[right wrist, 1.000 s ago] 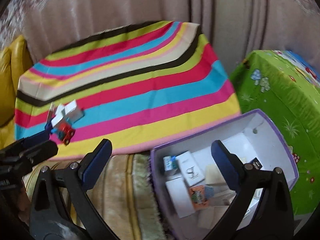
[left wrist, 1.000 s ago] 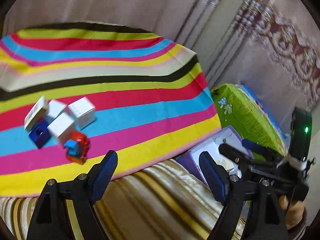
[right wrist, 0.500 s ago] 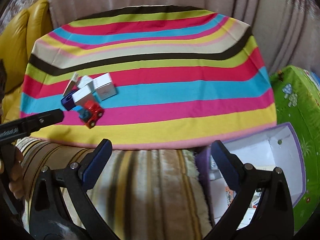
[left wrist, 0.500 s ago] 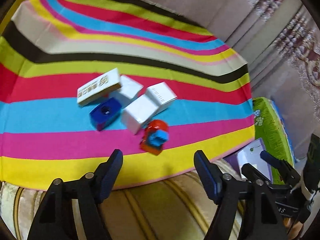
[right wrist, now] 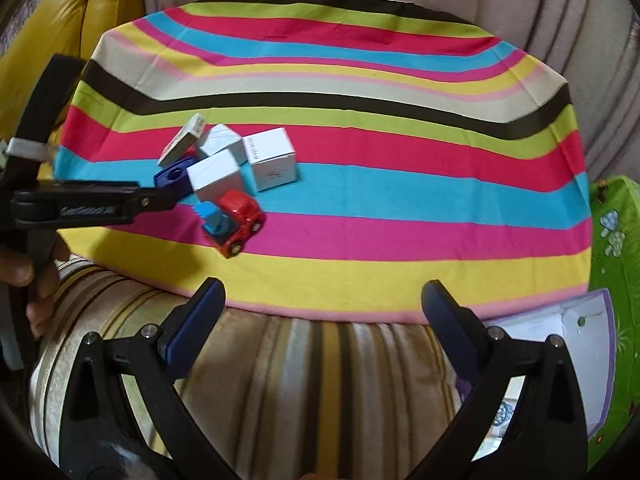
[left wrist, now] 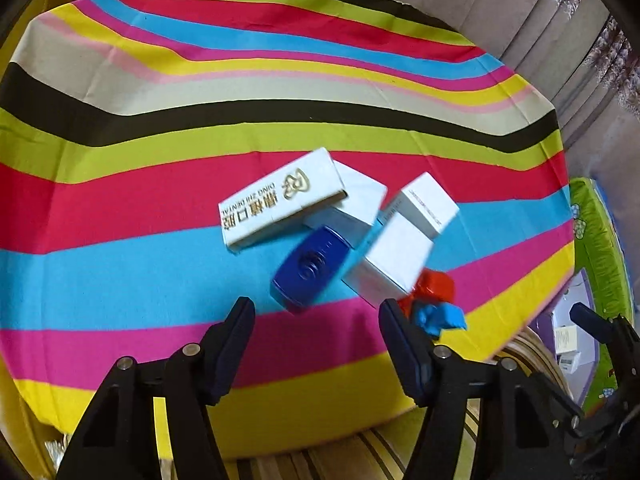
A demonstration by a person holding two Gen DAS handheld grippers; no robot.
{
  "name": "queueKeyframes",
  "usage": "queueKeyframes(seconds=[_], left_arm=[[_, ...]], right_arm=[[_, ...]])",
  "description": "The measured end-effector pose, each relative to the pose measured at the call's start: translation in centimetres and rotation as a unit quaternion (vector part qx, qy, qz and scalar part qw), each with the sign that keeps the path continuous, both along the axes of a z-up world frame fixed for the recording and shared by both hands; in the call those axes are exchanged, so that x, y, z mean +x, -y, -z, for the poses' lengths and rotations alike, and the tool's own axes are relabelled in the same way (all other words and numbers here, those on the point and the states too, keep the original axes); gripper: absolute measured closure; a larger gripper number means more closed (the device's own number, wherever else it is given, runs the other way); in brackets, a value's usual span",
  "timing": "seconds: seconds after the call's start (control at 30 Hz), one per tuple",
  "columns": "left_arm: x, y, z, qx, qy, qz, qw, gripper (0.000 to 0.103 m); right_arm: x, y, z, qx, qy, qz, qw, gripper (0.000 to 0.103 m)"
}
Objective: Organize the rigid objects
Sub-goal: 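Move both grippers back over the remaining items on the cloth, then grasp the blue plastic piece with the left gripper while the right grasps the red toy truck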
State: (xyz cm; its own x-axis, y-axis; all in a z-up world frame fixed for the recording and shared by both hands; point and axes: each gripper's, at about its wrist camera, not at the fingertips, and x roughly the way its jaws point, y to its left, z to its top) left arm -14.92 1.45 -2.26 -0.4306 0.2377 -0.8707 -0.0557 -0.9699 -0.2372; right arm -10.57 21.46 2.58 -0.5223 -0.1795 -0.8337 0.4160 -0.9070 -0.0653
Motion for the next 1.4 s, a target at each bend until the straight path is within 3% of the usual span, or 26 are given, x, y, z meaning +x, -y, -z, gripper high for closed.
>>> queueKeyframes(seconds=[0.1,0.3,0.5,0.53,0.63,1.4], left_arm=[[-0.4,0.1,0.3,-0.002,-0.009,-0.001,1.0000,0.040],[-0.9,-0.2,0.8,0.000,-0.009,0.015,0.9999,0.057],[-1.4,0.1,0.9,-0.001,-0.022,0.027,0.9994,0.059],[-1.4,0.1,0.9,0.002,-0.022,0.029,0.9993,0.066],[-1.3,0.2,1.1,0.009,-0.022,0.036,0.9991,0.072],[0.4,1.2,1.4,0.055,-0.027,0.006,0.9981,0.074]], right_arm=[[-0.3,1.5,0.6,0.010,0.003,-0.014,1.000,0.003],[-1.0,3.9,1.7,0.019,0.020,-0.034,0.999,0.003],[-2.2,5.0,2.7,0.017,0.043,-0.030,0.998,0.004],[-2.3,5.2,2.7,0.016,0.045,-0.027,0.998,0.004],[-2.7,5.7,3.0,0.013,0.048,-0.022,0.998,0.004],[-5.4,6.5,5.3,-0.004,0.090,0.018,0.996,0.017]])
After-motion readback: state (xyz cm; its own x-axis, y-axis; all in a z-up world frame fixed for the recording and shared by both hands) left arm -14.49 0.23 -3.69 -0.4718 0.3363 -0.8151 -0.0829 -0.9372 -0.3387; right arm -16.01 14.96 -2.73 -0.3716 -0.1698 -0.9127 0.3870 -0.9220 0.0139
